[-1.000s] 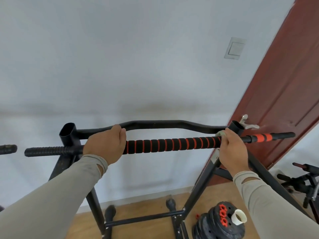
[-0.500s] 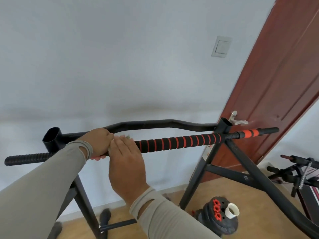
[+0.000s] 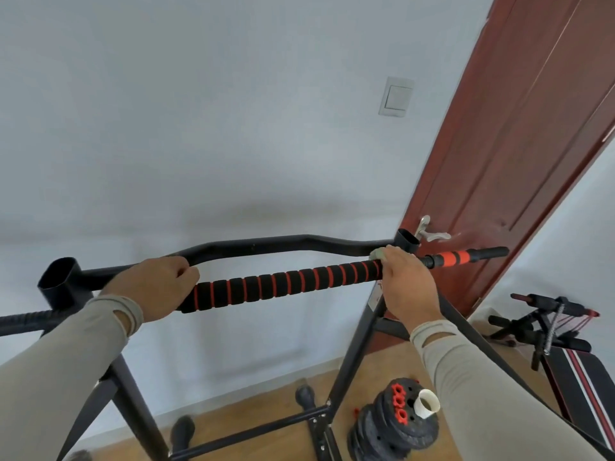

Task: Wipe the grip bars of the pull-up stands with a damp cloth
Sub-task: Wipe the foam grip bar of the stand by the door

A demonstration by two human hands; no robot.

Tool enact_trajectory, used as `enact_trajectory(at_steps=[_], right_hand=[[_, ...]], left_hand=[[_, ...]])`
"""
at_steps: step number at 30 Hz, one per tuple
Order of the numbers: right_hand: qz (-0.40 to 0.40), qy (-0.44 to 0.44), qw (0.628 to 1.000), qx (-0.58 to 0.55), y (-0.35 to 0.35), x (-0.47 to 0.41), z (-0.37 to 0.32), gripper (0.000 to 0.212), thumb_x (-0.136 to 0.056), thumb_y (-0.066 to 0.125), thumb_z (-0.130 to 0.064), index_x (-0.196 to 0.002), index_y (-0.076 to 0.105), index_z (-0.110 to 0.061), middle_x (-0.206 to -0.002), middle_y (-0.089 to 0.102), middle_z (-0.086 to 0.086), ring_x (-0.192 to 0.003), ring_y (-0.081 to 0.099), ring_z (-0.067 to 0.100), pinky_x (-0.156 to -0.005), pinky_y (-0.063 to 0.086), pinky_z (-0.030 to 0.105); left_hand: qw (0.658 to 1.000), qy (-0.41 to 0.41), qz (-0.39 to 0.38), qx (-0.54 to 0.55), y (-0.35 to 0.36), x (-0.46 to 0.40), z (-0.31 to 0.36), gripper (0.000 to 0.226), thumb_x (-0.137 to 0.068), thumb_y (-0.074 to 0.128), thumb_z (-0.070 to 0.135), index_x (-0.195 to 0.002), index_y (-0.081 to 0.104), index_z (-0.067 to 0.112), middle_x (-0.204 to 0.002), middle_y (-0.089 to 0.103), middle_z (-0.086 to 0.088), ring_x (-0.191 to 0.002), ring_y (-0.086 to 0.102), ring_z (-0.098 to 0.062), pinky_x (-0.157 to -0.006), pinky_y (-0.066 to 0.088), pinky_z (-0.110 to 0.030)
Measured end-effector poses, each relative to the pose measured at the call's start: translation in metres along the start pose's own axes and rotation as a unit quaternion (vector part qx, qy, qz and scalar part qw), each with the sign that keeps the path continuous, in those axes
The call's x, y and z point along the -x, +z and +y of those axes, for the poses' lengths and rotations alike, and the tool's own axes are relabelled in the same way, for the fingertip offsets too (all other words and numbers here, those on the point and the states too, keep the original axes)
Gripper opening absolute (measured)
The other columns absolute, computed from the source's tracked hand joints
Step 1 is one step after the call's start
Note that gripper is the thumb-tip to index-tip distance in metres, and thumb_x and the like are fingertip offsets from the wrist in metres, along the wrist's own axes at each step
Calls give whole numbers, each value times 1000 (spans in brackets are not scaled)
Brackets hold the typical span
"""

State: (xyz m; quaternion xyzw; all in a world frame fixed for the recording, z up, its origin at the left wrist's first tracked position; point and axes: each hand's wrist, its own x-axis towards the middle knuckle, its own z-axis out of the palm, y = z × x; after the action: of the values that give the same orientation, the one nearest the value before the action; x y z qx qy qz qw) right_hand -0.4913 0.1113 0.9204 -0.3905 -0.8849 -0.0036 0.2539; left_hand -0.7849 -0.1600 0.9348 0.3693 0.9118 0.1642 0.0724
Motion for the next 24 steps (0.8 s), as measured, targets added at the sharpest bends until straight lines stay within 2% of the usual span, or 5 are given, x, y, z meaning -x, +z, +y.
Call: enact_trajectory(at_steps=[7,12,16,20,24], right_hand=[[56,84,990,-101,22,6,-14,22,-102,43,-6,-97,62,-13,-96,64,3,-94,61,28,-97,52,53],[108,9,989,-102,33,25,-72,20,-101,47,-5,-87,58,-13,-90,61,3,-87,55,26,-85,52,51],[93,-107,981,-132,66,59,-167,28,-99,47,-4,-118,68,-7,-125,68,10,-126,59,30,-121,36,45],[55,-215,957,-189,76,85,-258,35,-101,45,-11,-129,67,-7,-133,67,10,-132,57,28,-124,31,41],[58,-300,943,-134,64,65,-215,32,-103,50,-13,-134,60,-13,-136,65,4,-135,53,21,-126,25,42]], left_hand=[[969,77,220,-82,22,32,-10,45,-102,27,51,-70,44,25,-57,51,9,-51,52,-14,-51,47,-33],[981,30,169,-85,15,16,-9,48,-103,17,52,-72,44,26,-62,56,7,-56,55,-18,-59,44,-34],[991,13,117,-70,11,8,-9,49,-104,18,52,-72,47,27,-67,61,4,-62,58,-16,-65,49,-35],[998,18,47,-37,3,-3,-12,51,-106,25,47,-75,54,21,-74,64,-2,-67,62,-18,-72,49,-36],[999,16,7,-37,1,-6,-11,54,-107,26,43,-76,57,13,-64,69,-7,-57,68,-22,-71,55,-37]])
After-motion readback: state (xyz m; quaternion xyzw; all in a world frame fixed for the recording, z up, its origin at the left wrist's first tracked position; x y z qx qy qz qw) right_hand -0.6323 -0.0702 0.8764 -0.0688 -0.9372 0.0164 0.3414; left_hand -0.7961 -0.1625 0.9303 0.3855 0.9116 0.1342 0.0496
